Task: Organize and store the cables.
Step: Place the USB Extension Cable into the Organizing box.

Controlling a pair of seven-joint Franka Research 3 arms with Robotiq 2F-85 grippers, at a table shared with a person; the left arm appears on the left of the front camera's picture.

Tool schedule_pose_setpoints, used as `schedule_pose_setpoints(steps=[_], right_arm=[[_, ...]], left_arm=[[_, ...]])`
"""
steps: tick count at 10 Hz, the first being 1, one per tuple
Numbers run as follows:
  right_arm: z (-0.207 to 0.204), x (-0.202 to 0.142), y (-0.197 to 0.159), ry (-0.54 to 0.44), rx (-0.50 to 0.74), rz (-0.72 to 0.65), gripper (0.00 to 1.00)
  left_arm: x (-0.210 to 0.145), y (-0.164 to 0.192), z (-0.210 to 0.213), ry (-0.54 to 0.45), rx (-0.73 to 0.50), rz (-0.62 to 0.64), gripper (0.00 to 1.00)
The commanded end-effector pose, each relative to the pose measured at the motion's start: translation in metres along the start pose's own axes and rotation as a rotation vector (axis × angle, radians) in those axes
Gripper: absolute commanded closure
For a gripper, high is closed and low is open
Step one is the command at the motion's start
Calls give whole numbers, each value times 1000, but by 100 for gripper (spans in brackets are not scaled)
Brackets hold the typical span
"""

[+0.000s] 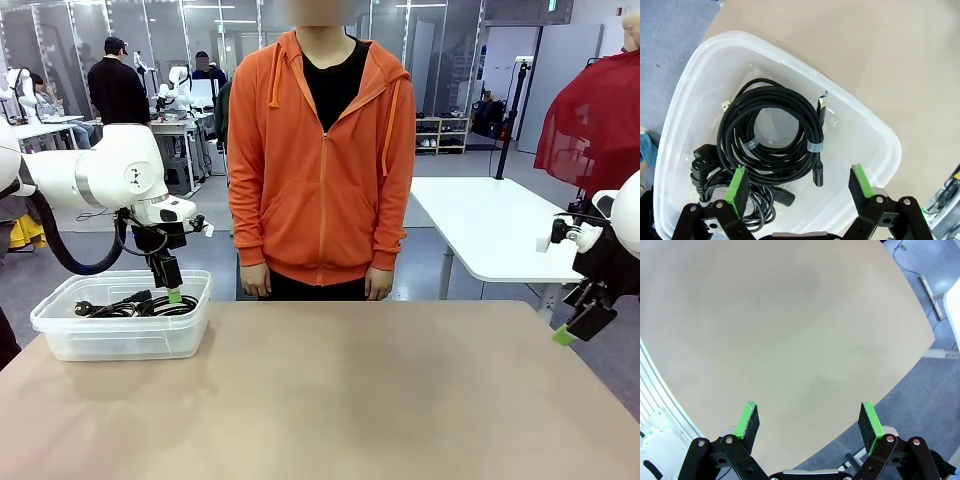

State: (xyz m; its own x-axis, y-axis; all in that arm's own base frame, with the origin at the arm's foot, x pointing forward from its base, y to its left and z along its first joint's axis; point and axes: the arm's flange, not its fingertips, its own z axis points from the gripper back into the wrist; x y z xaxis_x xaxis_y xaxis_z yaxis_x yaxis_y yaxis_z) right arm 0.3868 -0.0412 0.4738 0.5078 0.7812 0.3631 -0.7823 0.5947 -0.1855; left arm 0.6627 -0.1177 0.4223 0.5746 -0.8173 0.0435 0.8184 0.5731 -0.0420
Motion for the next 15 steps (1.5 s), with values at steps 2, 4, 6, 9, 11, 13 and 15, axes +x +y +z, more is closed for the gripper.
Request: schedule_pose_setpoints(steps=[2, 4, 6, 9, 11, 13, 15], right_arm=[[0, 2, -2, 10, 1, -7, 0], [0, 2, -2, 10, 1, -7, 0], [0, 2, -2, 10, 1, -7, 0], [0, 2, -2, 10, 1, -7, 0], [0, 2, -2, 10, 1, -7, 0], [0, 2, -2, 10, 1, -7, 0], [0, 2, -2, 10, 1, -7, 0]], left_arm=[[-2, 2, 0, 3, 2, -9, 0], [-2, 2, 0, 3, 2, -9, 0], [-2, 2, 0, 3, 2, -9, 0], [-2, 2, 0, 3, 2, -9, 0], [-2, 2, 0, 3, 2, -9, 0], [-2, 2, 0, 3, 2, -9, 0], [-2, 2, 0, 3, 2, -9, 0]])
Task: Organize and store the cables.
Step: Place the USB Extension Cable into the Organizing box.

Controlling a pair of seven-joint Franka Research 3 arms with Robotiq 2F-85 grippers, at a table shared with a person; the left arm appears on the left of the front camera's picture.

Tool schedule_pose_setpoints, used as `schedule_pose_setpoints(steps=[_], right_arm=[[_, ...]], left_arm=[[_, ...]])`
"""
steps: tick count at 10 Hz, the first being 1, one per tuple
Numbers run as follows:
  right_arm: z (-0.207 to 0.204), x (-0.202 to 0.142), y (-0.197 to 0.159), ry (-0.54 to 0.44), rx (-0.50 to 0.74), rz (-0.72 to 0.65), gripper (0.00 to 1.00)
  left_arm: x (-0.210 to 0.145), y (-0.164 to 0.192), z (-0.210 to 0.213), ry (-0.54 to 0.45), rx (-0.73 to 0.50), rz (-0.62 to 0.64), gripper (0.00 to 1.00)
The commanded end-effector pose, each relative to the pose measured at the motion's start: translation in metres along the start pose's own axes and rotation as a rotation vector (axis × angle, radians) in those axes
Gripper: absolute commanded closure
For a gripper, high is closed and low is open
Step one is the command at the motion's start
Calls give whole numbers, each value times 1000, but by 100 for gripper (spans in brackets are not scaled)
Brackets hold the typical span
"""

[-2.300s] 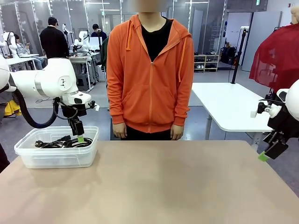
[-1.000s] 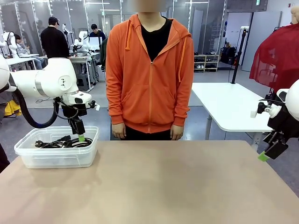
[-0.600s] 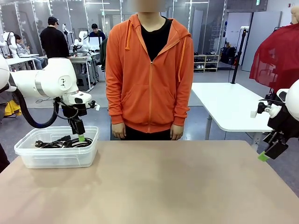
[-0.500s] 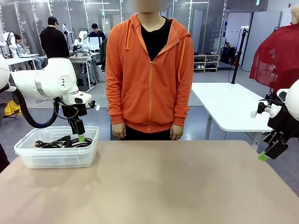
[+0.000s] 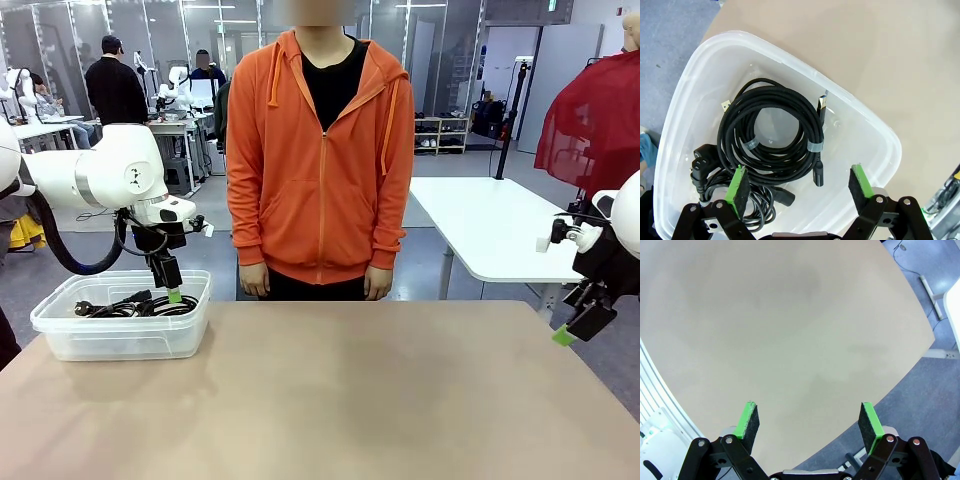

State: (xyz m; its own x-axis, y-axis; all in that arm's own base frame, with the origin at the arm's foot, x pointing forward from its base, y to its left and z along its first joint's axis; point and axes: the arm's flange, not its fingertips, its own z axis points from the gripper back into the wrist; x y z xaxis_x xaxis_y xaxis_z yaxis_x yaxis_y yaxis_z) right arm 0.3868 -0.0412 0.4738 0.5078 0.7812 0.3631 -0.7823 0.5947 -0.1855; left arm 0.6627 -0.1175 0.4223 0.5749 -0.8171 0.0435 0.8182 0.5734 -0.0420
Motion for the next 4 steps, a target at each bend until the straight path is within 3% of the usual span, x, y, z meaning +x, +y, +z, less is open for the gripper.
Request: schedule_pose_setpoints(steps=[1, 4], right_arm=[[0, 2, -2, 10, 1, -7, 0], [0, 2, -2, 10, 1, -7, 0]], left_arm=[[-2, 2, 0, 3, 2, -10, 0], [-2, 2, 0, 3, 2, -10, 0]])
